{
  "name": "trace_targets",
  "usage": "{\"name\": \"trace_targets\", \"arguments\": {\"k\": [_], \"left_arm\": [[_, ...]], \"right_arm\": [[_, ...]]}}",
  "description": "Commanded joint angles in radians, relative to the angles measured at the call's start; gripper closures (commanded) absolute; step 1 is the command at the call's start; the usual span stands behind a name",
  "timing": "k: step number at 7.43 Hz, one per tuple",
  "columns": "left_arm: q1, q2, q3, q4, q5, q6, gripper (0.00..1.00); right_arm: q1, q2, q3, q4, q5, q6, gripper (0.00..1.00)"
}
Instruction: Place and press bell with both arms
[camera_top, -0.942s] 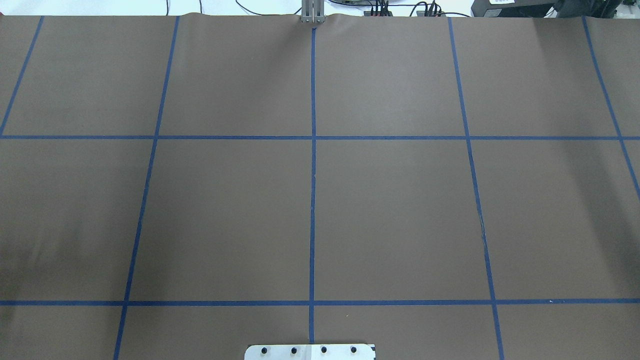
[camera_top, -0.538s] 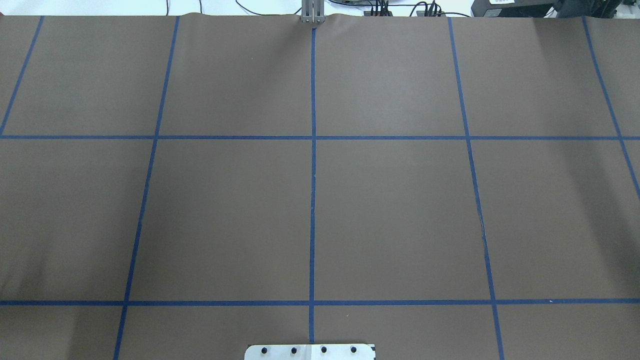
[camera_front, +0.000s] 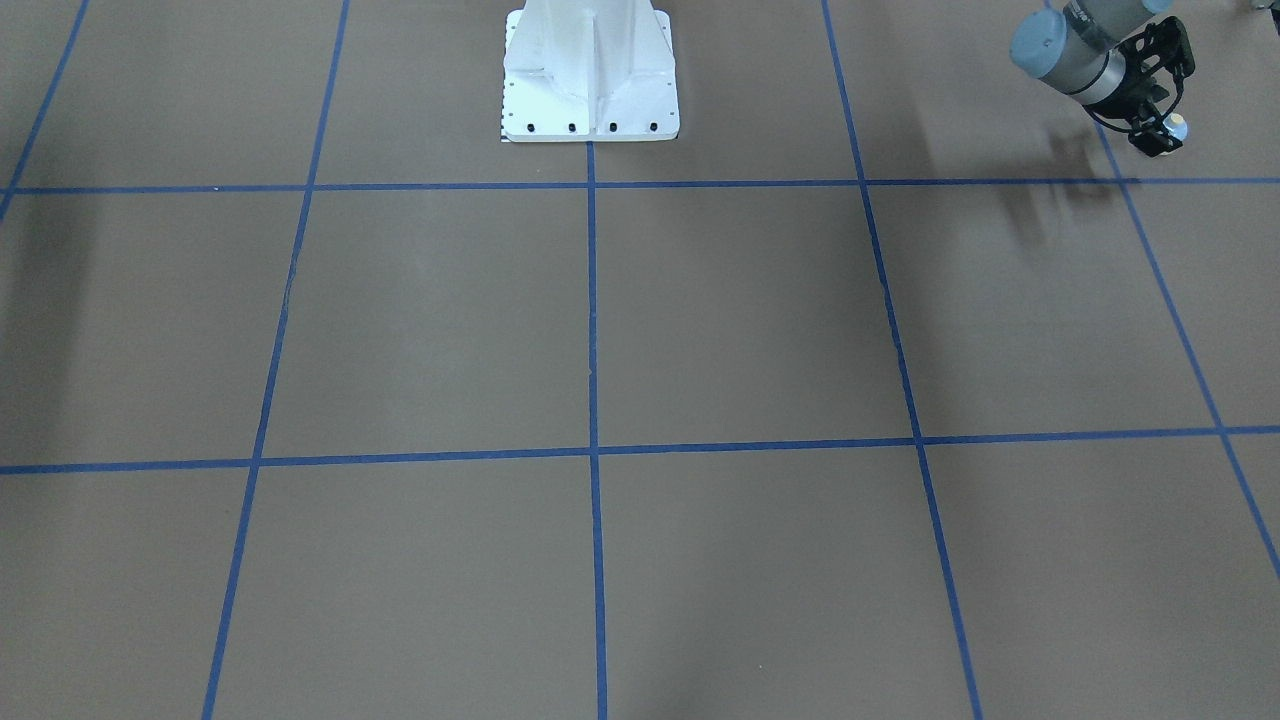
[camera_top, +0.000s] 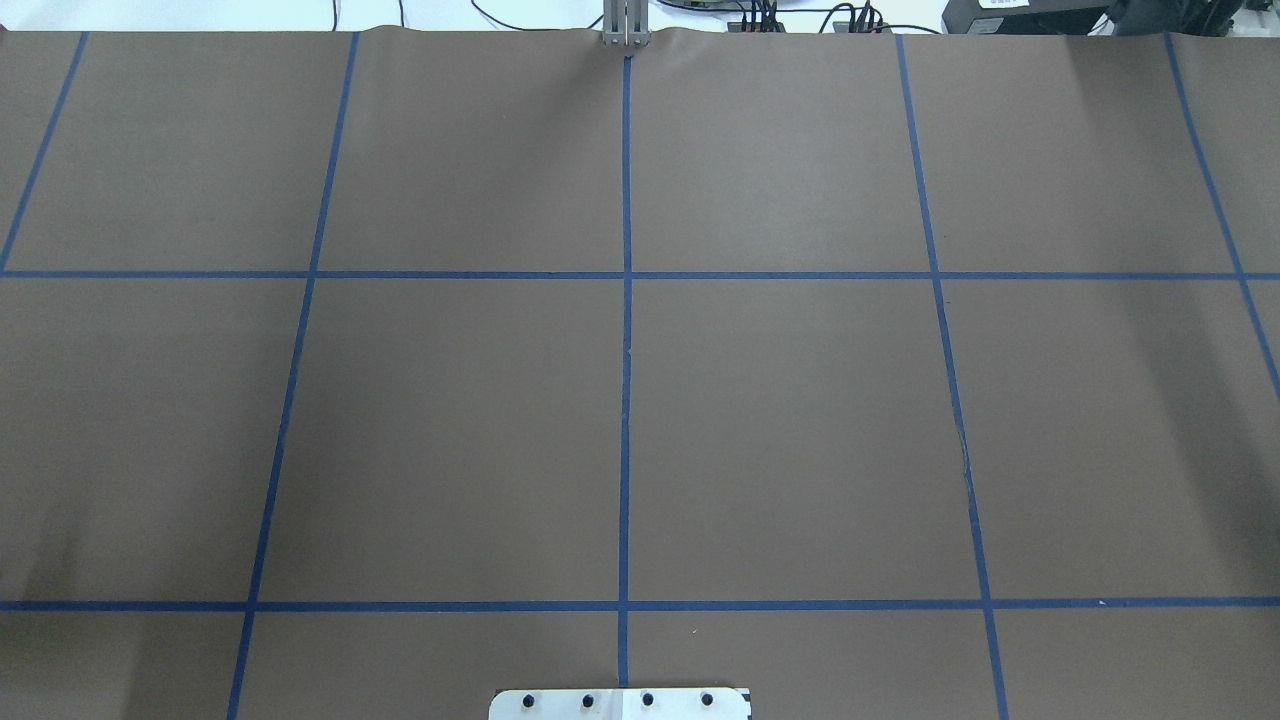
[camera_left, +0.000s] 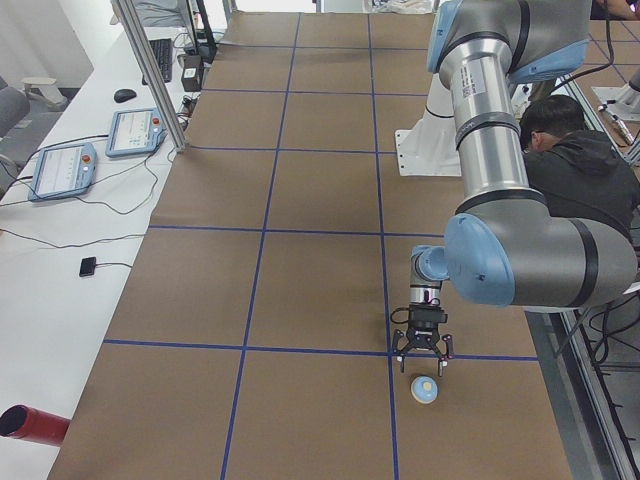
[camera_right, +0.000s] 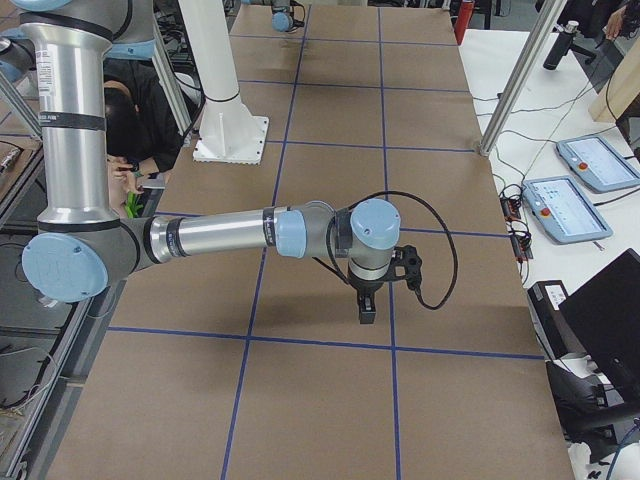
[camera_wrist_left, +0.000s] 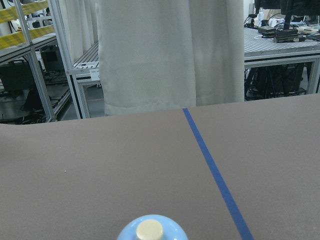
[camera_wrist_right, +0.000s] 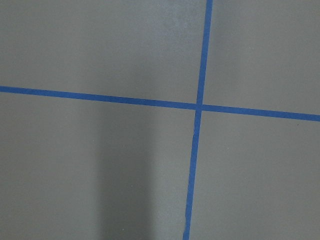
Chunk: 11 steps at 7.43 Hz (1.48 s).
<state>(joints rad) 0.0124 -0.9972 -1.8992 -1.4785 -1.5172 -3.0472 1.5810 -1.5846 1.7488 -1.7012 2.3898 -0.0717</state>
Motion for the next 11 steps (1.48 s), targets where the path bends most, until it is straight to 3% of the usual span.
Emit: {"name": "trace_targets", "arguments": {"k": [1, 3, 11], "left_arm": [[0.032, -0.001, 0.015, -0.003, -0.001, -0.034, 0.00], [0.098, -0.009, 0.051, -0.016, -0.027, -0.064, 0.00], [0.141, -0.008, 0.155, -0.121, -0.027, -0.093, 0.00]], "right_arm": [[0.001, -0.002, 0.000, 0.000, 0.000, 0.000, 0.00], [0.001, -0.002, 0.000, 0.000, 0.000, -0.002, 0.00], [0.005, -0.002, 0.001, 0.000, 0.000, -0.004, 0.00]]}}
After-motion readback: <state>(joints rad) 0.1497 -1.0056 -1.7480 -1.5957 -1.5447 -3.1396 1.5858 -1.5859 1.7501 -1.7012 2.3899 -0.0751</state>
